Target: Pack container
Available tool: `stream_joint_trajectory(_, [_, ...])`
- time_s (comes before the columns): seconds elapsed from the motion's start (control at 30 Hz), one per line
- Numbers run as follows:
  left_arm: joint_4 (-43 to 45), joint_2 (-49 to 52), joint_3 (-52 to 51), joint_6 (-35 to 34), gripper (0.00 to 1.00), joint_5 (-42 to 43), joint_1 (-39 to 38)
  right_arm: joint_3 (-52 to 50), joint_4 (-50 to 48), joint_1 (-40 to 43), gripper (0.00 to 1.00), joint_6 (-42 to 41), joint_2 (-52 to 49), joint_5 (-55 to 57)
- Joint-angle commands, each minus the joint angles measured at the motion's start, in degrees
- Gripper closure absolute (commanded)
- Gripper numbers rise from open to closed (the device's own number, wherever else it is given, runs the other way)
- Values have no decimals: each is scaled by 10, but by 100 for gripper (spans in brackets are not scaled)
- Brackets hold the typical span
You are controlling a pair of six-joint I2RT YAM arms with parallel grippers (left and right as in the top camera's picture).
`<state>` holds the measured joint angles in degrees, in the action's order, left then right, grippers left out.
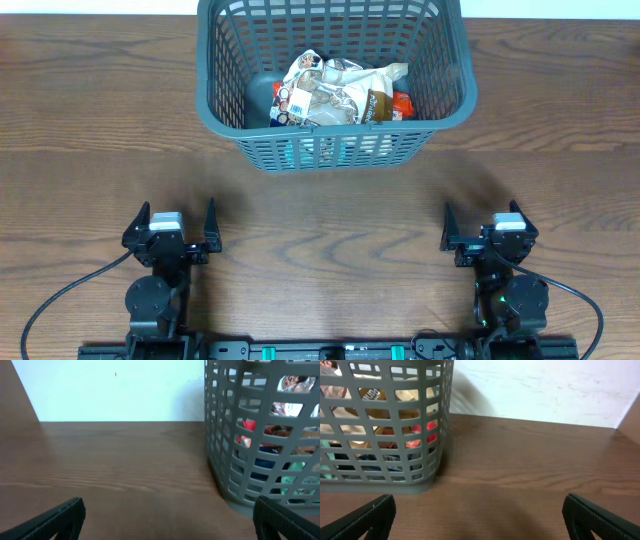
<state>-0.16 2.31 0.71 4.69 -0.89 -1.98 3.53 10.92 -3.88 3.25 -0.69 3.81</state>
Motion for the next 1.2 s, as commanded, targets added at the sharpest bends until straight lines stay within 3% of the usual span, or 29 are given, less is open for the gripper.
stream_joint_trajectory(0.0, [-29,-10,-5,1,1,-15,-1,-3,0,-5,1,7,4,-2])
stream_joint_trajectory(0.3, [-40,-22,-5,-3,1,-10,-2,-3,0,-5,1,7,4,-2])
stream_joint_trajectory(0.43, [-40,-22,-5,-35,1,-8,-2,-3,0,-5,1,7,4,-2])
stream_joint_trajectory(1.17, [-40,-21,-5,-35,1,-9,-3,-3,0,-5,1,7,4,-2])
